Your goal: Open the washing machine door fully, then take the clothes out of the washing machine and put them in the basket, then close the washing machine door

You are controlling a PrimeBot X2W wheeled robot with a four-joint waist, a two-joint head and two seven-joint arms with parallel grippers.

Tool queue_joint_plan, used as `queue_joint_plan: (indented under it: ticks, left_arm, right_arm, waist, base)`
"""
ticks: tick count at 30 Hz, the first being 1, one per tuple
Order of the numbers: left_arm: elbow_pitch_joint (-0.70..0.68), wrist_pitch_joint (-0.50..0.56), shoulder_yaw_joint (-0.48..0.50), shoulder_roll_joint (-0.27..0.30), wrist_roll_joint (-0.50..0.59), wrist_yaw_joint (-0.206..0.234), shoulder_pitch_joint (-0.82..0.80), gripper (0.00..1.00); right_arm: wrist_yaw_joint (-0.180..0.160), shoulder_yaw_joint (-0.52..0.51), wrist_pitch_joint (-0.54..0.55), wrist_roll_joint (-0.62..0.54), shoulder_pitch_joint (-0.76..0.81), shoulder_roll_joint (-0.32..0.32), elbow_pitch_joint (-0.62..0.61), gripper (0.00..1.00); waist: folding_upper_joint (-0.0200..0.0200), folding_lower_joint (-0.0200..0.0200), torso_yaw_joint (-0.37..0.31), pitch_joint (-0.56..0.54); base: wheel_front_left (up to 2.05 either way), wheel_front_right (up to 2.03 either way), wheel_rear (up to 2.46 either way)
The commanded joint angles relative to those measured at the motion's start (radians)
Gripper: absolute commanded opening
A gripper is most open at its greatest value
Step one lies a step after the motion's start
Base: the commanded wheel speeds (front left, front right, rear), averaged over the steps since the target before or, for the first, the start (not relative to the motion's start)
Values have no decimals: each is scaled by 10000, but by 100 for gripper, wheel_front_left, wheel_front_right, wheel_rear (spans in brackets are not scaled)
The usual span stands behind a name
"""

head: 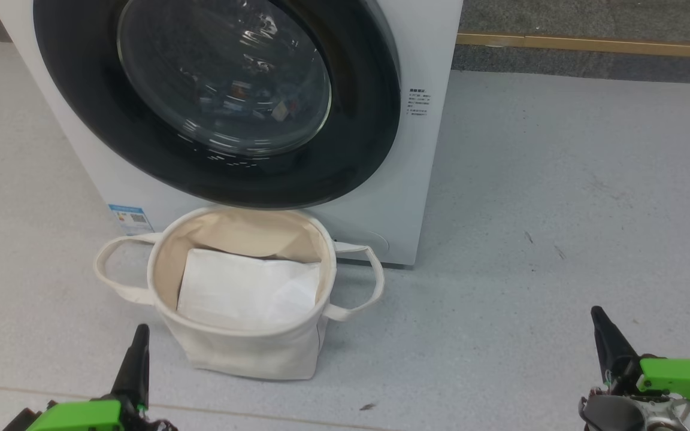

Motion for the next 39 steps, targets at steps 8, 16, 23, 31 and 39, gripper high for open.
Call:
queue_joint_plan:
  ticks: [8, 16, 23, 31, 39]
  left_arm:
    - [-377, 79, 337, 64, -34, -69, -257, 0]
    - [-377, 79, 337, 64, -34, -69, -257, 0]
    - [-377, 79, 337, 64, -34, -69, -257, 0]
    - [-1, -1, 2, 0, 0, 0, -1, 100]
    - [848, -76, -1, -46, 26, 4, 329, 100]
  right_arm:
    - [2, 204, 71, 13, -145, -50, -374, 0]
    - [2, 204, 71, 13, -145, -50, -374, 0]
    - [2, 204, 71, 13, -145, -50, -374, 0]
    - [0, 1, -1, 0, -1, 0, -1, 100]
    - [2, 97, -87, 11, 251, 80, 862, 100]
  waist:
    - [-1, 0, 0, 0]
    - [-1, 0, 0, 0]
    - [-1, 0, 0, 0]
    - [-1, 0, 0, 0]
    - [-1, 2, 8, 19]
  base:
    - [0, 0, 0]
    - [0, 0, 0]
    - [0, 0, 0]
    - [0, 0, 0]
    - [0, 0, 0]
